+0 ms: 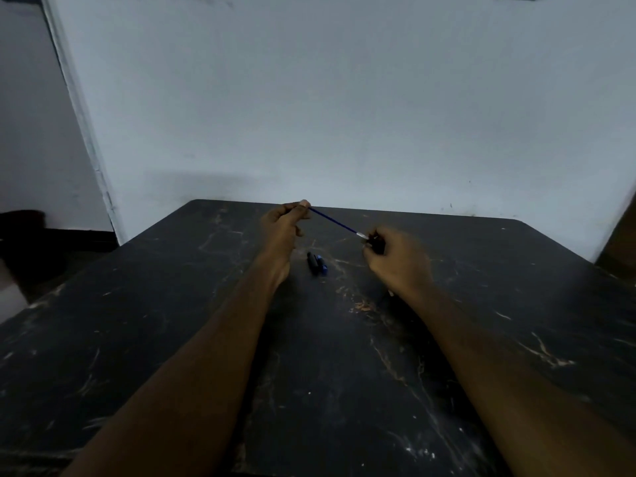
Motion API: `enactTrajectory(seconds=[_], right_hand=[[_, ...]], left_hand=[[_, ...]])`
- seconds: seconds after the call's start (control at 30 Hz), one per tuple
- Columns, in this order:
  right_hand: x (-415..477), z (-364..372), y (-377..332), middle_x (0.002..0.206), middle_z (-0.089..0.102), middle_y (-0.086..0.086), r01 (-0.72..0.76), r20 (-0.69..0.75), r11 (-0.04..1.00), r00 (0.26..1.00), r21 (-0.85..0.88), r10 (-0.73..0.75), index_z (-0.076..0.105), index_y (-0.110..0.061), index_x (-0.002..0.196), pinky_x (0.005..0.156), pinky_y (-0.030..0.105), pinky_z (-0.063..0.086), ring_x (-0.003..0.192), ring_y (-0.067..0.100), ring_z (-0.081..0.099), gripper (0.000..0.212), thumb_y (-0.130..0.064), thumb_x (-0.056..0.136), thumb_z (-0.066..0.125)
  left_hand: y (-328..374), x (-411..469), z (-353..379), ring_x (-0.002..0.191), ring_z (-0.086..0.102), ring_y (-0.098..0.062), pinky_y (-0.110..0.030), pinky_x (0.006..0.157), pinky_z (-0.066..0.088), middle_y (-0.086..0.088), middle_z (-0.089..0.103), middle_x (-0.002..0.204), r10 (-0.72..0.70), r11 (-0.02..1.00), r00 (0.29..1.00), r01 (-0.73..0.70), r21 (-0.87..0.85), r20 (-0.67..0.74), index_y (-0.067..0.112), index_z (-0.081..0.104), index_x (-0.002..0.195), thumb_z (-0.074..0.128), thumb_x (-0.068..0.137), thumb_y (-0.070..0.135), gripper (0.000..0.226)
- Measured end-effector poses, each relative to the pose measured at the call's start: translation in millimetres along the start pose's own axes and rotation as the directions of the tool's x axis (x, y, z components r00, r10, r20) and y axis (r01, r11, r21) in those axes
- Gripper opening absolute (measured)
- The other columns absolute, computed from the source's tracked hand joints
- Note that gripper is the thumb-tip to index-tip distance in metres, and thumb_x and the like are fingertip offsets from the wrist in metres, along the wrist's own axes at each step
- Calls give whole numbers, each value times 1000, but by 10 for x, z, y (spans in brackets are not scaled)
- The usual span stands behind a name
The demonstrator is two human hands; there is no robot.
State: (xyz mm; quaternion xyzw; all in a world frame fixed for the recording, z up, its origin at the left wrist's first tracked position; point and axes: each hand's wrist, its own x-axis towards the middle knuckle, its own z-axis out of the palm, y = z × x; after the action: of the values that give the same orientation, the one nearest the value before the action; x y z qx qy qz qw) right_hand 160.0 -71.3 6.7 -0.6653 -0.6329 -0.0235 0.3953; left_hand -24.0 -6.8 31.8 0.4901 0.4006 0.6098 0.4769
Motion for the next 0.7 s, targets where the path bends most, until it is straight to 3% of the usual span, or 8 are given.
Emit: enactTrajectory(seconds=[0.1, 0.23, 0.33, 0.43, 0.57, 0.7], right_hand=[[18, -43, 21, 98, 68, -2, -67, -78, 997, 995, -27, 65, 66, -24, 102, 77, 35, 50, 90, 21, 62, 16, -27, 89, 57], [35, -20, 11, 85, 64, -2, -60, -141, 996, 988, 58, 68, 63, -21, 92, 68, 33, 47, 79, 19, 60, 17, -34, 94, 53], [38, 25, -34, 73, 58, -3, 29, -108, 987, 994, 161, -12, 62, -21, 80, 65, 36, 48, 69, 16, 57, 22, -38, 94, 56], [21, 57, -87, 78, 60, -6, 90, -38, 987, 996, 135, -86, 67, -24, 82, 62, 32, 45, 72, 13, 57, 22, -44, 90, 60], [-10, 69, -117, 83, 69, -3, 65, 54, 989, 996, 135, -73, 74, -21, 94, 67, 35, 51, 75, 15, 61, 23, -42, 88, 64], [13, 41, -91, 68, 61, -4, 23, 50, 987, 998, 156, -31, 65, -24, 74, 60, 34, 46, 65, 15, 59, 24, -43, 88, 64]], left_hand=[[4, 20, -38, 56, 48, -7, -18, 46, 35, 4, 70, 82, -24, 999, 999, 23, -37, -43, 11, 71, 93, 66, 90, 28, 18], [10, 6, -25, 51, 52, -2, -10, 40, 37, -1, 69, 83, -1, 1000, 1000, 1, 22, -14, 5, 70, 96, 61, 93, 22, 19], [-9, -20, -3, 43, 52, 7, -7, 38, 36, 0, 68, 81, 22, 994, 999, -26, 107, 32, 4, 70, 98, 60, 94, 20, 20], [-35, -26, 20, 48, 52, 2, -8, 39, 36, 1, 69, 79, 41, 984, 997, -51, 170, 64, 6, 71, 94, 62, 92, 22, 18], [-42, -50, 46, 41, 51, 6, -9, 39, 37, -3, 69, 80, 51, 985, 992, -69, 157, 115, 1, 71, 94, 63, 92, 18, 19], [-35, -76, 68, 47, 55, 5, -8, 40, 37, 0, 69, 83, 61, 983, 988, -85, 165, 145, 5, 69, 100, 61, 95, 26, 23]])
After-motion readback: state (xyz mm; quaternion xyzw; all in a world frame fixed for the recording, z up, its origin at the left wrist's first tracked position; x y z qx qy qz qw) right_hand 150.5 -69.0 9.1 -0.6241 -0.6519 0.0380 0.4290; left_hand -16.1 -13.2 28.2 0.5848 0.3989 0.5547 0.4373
